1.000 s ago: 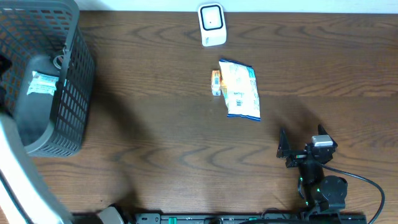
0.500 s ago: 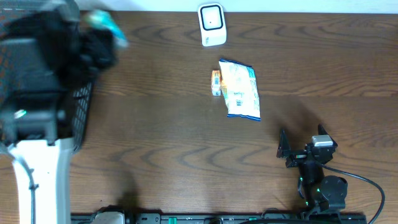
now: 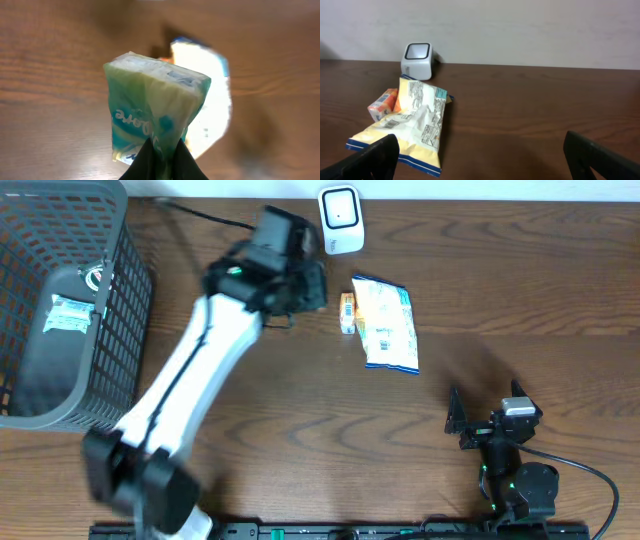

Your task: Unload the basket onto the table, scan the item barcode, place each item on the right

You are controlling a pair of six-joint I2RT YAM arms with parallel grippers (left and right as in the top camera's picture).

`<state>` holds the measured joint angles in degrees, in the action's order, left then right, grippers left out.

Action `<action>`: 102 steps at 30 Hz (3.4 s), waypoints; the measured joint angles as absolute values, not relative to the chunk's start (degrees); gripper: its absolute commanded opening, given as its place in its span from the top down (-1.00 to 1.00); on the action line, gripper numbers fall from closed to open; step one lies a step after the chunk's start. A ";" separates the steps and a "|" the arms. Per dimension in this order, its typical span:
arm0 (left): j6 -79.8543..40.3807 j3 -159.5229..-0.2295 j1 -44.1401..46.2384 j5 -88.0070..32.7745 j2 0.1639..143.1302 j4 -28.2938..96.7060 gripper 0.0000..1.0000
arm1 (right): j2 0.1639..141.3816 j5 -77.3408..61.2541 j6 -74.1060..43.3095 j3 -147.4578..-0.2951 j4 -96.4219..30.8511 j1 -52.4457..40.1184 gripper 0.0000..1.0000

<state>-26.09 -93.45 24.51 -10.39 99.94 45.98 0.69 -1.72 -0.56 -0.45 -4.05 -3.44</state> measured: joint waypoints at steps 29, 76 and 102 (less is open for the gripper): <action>-18.59 -93.32 20.97 -5.17 105.95 37.87 -0.05 | 0.69 -1.74 -0.56 -0.45 -4.05 -3.44 -0.98; -23.86 -93.51 -29.15 4.95 121.99 26.26 -0.69 | 0.67 -1.74 -0.56 -0.45 -4.05 -3.44 -0.99; -21.41 -92.71 -29.15 4.64 118.69 33.19 0.85 | 0.69 -1.72 -0.56 -0.45 -4.03 -3.44 -0.99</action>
<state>-21.41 -92.71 -29.15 4.64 118.69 33.19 0.69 -1.72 -0.56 -0.45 -4.03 -3.44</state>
